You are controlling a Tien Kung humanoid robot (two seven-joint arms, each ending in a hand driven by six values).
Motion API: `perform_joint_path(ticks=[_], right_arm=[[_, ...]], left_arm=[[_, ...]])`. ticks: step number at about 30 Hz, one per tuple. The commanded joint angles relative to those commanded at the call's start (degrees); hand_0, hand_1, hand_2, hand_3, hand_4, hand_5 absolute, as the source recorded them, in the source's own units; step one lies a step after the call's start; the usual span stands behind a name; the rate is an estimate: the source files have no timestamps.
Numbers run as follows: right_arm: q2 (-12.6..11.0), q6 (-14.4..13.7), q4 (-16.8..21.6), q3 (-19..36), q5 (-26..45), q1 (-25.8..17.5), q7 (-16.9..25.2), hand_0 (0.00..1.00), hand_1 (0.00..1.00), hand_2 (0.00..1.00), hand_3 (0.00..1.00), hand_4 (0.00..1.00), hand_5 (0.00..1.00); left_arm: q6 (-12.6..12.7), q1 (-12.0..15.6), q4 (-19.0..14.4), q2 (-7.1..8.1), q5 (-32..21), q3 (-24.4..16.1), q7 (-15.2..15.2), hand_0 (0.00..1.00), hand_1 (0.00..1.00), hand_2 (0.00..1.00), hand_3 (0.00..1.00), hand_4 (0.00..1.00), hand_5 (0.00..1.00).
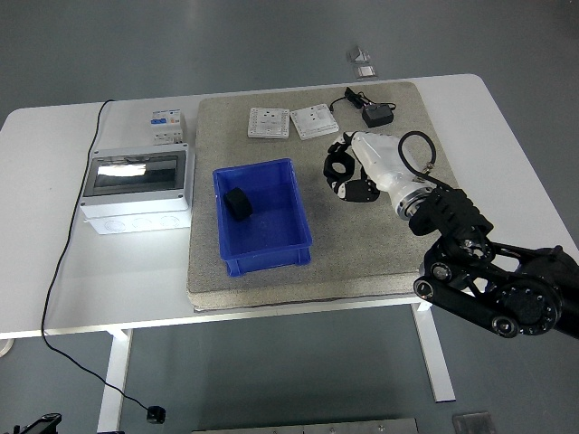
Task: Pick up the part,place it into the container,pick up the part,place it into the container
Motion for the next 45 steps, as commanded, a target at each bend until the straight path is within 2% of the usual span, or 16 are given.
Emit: perform_joint_path(ticks=[6,11,12,17,18,23,24,29,30,35,36,37,40,41,42,45], right_arm=[[5.44,2.47,-3.48,-7.41,6.17,5.62,4.03,0.646,0.256,0.530,0.559,0.141,0.002],[7.40,3.41,-6.27,-11.49,4.43,6.78,3.13,0.646,0.256,0.530,0.559,0.141,0.002],[7.57,3.72,-6.77,-11.56,3.91,6.83,2.70,0.654,0.376,0.606,0.658,0.366,0.004],[8.13,5.16,-8.36,-10.85,0.92,6.74,1.23,0.654,0.376,0.606,0.658,0.366,0.004],[8.24,5.36,-8.51,-10.48,-0.15,6.66,0.79,0.829,0.770,0.805,0.869,0.580,0.087],[8.52,5.95,-8.63,-8.47,-5.06,6.14,-2.27,0.829,0.770,0.805,0.869,0.580,0.087],[8.53,6.00,-8.64,-8.33,-5.32,6.06,-2.55,0.998,0.998,0.968,0.998,0.710,0.192],[8.61,5.64,-8.69,-7.98,-5.17,5.74,-2.66,0.998,0.998,0.968,0.998,0.710,0.192],[8.59,5.38,-8.71,-7.89,-4.92,5.68,-2.45,0.998,0.998,0.985,0.998,0.858,0.367],[8.50,4.14,-8.79,-7.40,-3.63,5.44,-1.15,0.998,0.998,0.985,0.998,0.858,0.367],[8.40,3.68,-8.76,-6.99,-3.50,5.30,-0.82,0.998,0.998,0.987,0.998,0.893,0.414],[8.17,3.01,-8.61,-6.20,-3.36,5.00,-0.43,0.998,0.998,0.987,0.998,0.893,0.414],[6.68,0.49,-7.46,-2.67,-2.10,3.02,0.96,0.998,0.998,0.987,0.998,0.893,0.414],[5.43,-0.85,-6.38,-0.67,-0.74,1.57,1.92,0.998,0.998,0.987,0.998,0.893,0.414],[4.37,-1.64,-5.43,0.85,0.41,0.40,2.81,0.998,0.998,0.969,0.998,0.875,0.469],[1.07,-1.64,-2.67,6.19,4.54,-3.42,5.55,0.998,0.998,0.969,0.998,0.875,0.469]], left_arm=[[0.09,-0.24,0.03,-0.03,-0.58,0.44,0.00,0.719,0.713,0.680,0.731,0.935,0.998],[0.26,-0.36,0.04,-0.05,-1.12,0.84,0.00,0.719,0.713,0.680,0.731,0.935,0.998],[0.26,-0.36,0.03,-0.05,-1.12,0.85,0.00,0.719,0.712,0.680,0.731,0.936,0.998],[0.23,-0.49,-0.04,-0.09,-0.91,0.80,0.00,0.719,0.712,0.680,0.731,0.936,0.998],[0.20,-0.52,-0.04,-0.10,-0.92,0.83,0.00,0.719,0.713,0.679,0.737,0.936,0.998],[-1.53,-0.74,0.18,-0.09,-1.70,-0.16,0.00,0.719,0.713,0.679,0.737,0.936,0.998],[-1.99,-0.81,0.22,-0.07,-1.83,-0.50,0.00,0.736,0.731,0.713,0.805,0.952,0.998],[-3.36,-1.00,0.37,0.05,-2.42,-1.52,0.00,0.736,0.731,0.713,0.805,0.952,0.998],[-3.40,-1.02,0.36,0.08,-2.53,-1.52,0.00,0.741,0.733,0.719,0.817,0.960,0.998],[-3.33,-1.10,0.24,0.26,-2.85,-1.51,0.00,0.741,0.733,0.719,0.817,0.960,0.998],[-3.32,-1.13,0.21,0.28,-2.80,-1.51,0.00,0.741,0.735,0.719,0.813,0.955,0.998],[-3.28,-1.16,0.18,0.29,-2.74,-1.47,0.00,0.741,0.735,0.719,0.813,0.955,0.998],[-3.02,-1.20,0.13,0.19,-2.84,-1.10,0.00,0.741,0.735,0.719,0.813,0.955,0.998],[-2.79,-1.17,0.13,0.07,-3.08,-0.77,0.00,0.741,0.735,0.719,0.813,0.955,0.998],[-2.61,-1.11,0.14,-0.02,-3.38,-0.45,0.00,0.741,0.734,0.719,0.810,0.951,0.998],[-2.15,-0.76,0.19,-0.18,-4.48,0.45,0.00,0.741,0.734,0.719,0.810,0.951,0.998]])
